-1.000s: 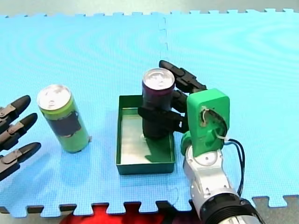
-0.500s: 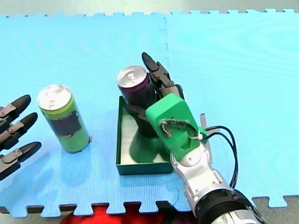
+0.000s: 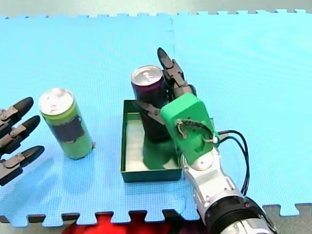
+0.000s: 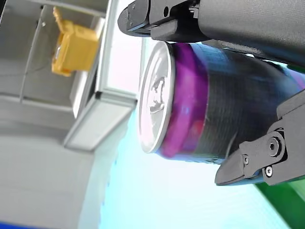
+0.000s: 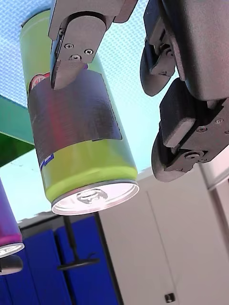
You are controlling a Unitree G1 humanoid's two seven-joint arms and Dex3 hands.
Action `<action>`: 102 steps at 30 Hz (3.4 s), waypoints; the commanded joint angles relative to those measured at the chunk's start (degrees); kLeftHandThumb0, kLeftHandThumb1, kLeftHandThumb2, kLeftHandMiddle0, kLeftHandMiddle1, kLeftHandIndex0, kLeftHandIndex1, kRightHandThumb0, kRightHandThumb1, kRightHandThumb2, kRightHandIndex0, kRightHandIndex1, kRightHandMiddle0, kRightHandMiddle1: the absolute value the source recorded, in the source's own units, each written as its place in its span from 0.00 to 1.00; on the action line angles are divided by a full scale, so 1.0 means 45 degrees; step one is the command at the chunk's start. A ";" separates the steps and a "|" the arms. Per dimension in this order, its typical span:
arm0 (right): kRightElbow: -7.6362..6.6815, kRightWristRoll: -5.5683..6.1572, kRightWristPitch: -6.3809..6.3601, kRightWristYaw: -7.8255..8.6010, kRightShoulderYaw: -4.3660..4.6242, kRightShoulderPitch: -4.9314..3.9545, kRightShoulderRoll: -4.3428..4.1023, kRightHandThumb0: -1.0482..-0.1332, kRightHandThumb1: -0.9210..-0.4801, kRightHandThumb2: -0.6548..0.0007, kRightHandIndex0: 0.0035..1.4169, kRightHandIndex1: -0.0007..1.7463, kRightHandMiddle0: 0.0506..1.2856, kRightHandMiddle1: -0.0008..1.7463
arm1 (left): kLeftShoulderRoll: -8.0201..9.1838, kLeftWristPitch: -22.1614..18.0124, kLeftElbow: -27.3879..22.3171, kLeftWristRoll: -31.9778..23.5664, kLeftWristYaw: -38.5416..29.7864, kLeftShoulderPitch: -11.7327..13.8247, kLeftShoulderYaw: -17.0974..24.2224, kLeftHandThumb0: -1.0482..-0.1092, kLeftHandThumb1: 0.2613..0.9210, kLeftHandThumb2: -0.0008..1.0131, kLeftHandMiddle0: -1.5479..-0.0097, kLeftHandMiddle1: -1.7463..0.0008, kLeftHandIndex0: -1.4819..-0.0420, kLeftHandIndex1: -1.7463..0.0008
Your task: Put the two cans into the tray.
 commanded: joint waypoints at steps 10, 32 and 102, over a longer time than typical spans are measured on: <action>0.0098 0.0402 -0.0469 0.0439 -0.0239 0.0009 0.0194 0.00 0.18 1.00 0.20 0.01 0.13 0.01 | 0.0062 0.0158 -0.0279 -0.0037 0.0060 0.0027 0.0030 0.00 1.00 0.03 0.70 1.00 0.74 1.00; -0.1511 0.0541 -0.1120 0.1307 -0.0301 0.1542 -0.0404 0.00 0.24 1.00 0.22 0.01 0.15 0.01 | 0.0192 0.0382 -0.0338 -0.0263 -0.0181 -0.0031 0.0093 0.00 1.00 0.03 0.71 1.00 0.74 1.00; -0.4280 0.1474 -0.1941 0.2649 -0.1319 0.5403 -0.3178 0.00 0.13 0.99 0.27 0.01 0.21 0.01 | 0.0221 0.0105 -0.0098 -0.0432 -0.0490 -0.0068 0.0207 0.00 1.00 0.03 0.71 1.00 0.74 1.00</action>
